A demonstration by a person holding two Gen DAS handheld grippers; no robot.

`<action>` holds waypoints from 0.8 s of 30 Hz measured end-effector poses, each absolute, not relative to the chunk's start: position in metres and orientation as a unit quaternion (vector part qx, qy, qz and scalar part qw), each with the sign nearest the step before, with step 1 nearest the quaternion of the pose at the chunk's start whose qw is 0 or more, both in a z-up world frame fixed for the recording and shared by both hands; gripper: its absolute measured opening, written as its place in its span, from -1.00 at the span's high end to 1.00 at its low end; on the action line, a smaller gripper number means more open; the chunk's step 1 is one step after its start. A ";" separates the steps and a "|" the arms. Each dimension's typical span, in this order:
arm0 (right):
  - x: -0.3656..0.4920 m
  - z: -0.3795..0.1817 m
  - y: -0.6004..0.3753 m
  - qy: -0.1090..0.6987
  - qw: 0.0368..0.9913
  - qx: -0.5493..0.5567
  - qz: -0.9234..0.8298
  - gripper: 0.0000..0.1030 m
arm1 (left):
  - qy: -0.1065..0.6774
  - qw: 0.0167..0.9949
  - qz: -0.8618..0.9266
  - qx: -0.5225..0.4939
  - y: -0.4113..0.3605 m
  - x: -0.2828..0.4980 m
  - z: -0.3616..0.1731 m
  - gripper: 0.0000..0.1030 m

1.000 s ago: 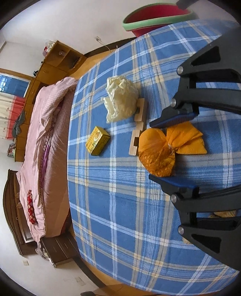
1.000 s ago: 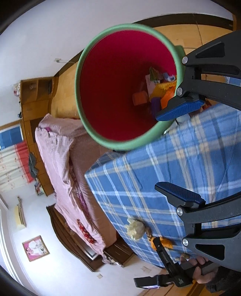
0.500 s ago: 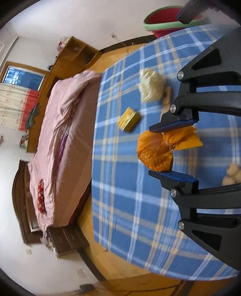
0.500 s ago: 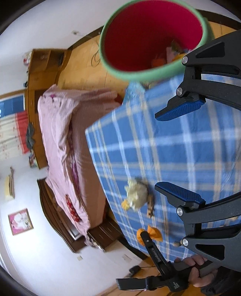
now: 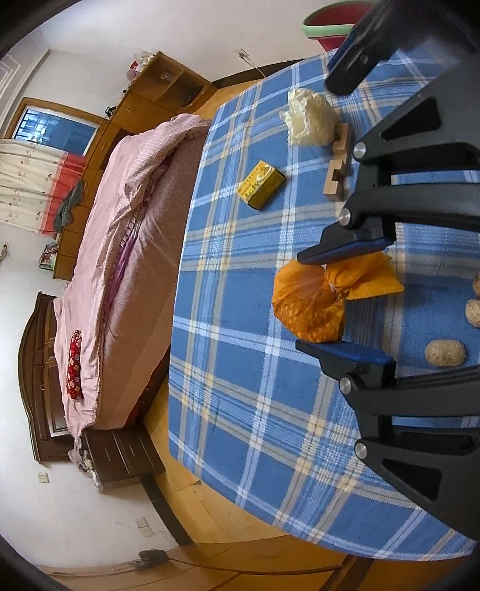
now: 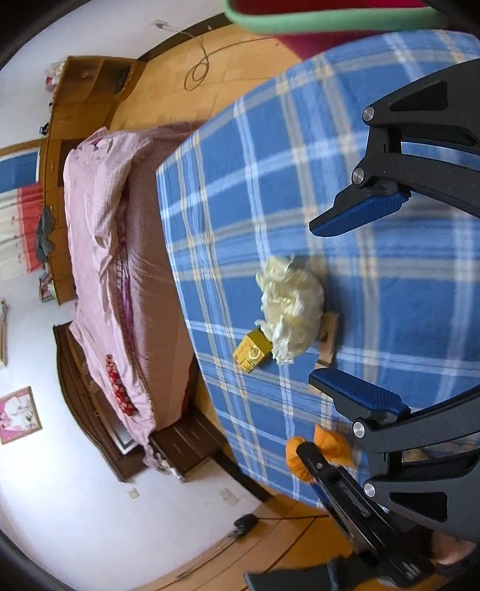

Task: Collect trash
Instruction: 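Grasp the orange mesh bag with the left tool while the right tool grasps the white crumpled paper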

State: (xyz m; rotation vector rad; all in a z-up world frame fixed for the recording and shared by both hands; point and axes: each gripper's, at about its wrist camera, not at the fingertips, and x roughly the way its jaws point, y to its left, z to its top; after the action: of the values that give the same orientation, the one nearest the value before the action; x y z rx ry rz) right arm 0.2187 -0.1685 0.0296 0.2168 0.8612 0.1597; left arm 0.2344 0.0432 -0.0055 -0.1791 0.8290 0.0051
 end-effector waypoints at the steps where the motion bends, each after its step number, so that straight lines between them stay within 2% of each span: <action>1: 0.224 0.027 -0.164 0.418 0.900 0.099 0.077 -0.46 | 0.402 0.912 0.004 -0.088 0.045 0.234 -0.006 0.22; 13: 0.253 0.003 -0.145 0.433 0.896 0.078 0.062 -0.43 | 0.409 0.907 0.007 -0.101 0.050 0.236 -0.012 0.22; 15: 0.254 0.004 -0.146 0.432 0.897 0.074 0.058 -0.14 | 0.409 0.907 0.008 -0.102 0.051 0.236 -0.013 0.22; 18: 0.255 0.003 -0.147 0.431 0.898 0.070 0.058 0.09 | 0.409 0.907 0.007 -0.102 0.051 0.236 -0.013 0.22; 24: 0.252 0.008 -0.153 0.425 0.900 0.079 0.057 0.20 | 0.407 0.908 0.005 -0.102 0.051 0.236 -0.012 0.22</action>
State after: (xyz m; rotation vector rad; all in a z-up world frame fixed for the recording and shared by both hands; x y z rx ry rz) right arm 0.2521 -0.1526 0.0082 0.1643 0.8797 0.1189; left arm 0.2356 0.0513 -0.0121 -0.2114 0.8390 0.0099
